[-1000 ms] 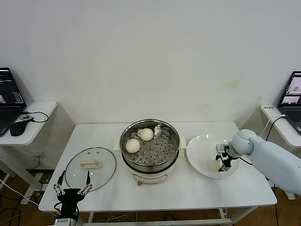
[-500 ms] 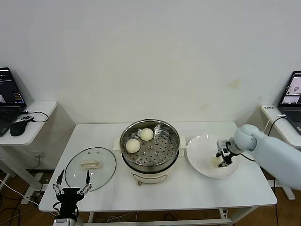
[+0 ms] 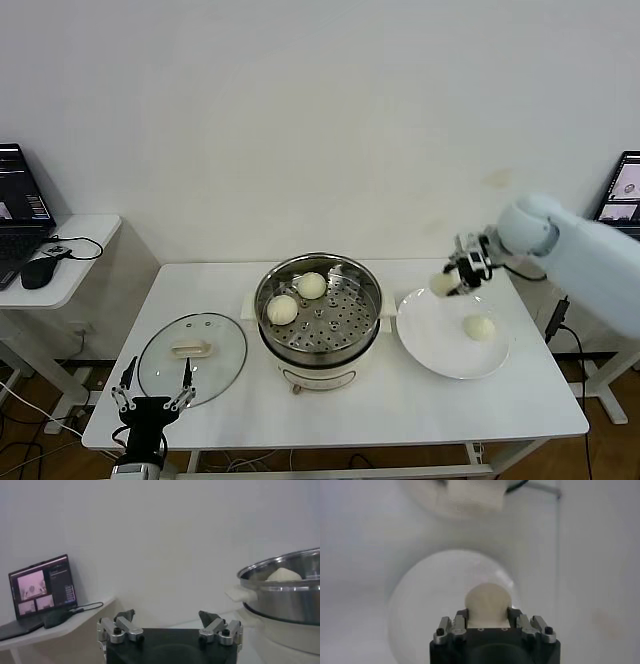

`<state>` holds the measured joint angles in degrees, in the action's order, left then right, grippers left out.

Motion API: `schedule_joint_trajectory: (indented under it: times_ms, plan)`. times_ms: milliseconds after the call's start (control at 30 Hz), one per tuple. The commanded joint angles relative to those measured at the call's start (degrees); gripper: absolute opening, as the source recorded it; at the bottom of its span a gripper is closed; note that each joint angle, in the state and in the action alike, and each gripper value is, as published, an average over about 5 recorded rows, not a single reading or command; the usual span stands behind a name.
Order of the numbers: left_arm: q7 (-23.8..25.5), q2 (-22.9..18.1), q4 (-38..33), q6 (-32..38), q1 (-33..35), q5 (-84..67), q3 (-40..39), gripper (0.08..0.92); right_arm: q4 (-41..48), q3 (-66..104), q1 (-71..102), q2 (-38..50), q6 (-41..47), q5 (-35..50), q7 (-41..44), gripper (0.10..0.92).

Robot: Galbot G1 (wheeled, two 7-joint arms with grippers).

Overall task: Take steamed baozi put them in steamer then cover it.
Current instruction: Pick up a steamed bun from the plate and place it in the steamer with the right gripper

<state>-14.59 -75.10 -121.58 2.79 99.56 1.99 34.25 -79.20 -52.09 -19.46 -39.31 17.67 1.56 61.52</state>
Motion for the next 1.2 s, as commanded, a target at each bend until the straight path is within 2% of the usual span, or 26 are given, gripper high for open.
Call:
schedule_joint_trajectory:
  times_ms: [33,267,533,800,1200]
  plan:
    - [0.0,-0.1,-0.1,0.0,0.1,0.0,0.1,0.823,-3.0,-9.4,-16.7,-8.8,0.6,8.7,-0.7,0.509]
    - [-0.1,-0.5,-0.3,0.2,0.4,0.0,0.8,0.823,-5.4,-13.2,-15.4,-17.3,0.3,11.7,-3.1,0.524]
    - [-0.1,-0.9,-0.9,0.4,1.0,-0.3,1.8,0.823,-3.0,-16.2,-10.3,-25.3,-3.7,9.8,-4.4,0.526]
    - [-0.3,-1.2,-0.4,0.9,1.2,-0.4,1.8,0.823,-1.9,-20.1,-9.1,-28.5,-12.0,6.5,-3.2,0.548]
    - [-0.4,-1.5,-0.4,1.1,0.9,-0.6,1.7,0.823,-2.0,-21.8,-8.3,-29.6,-17.8,0.9,-1.2,0.560]
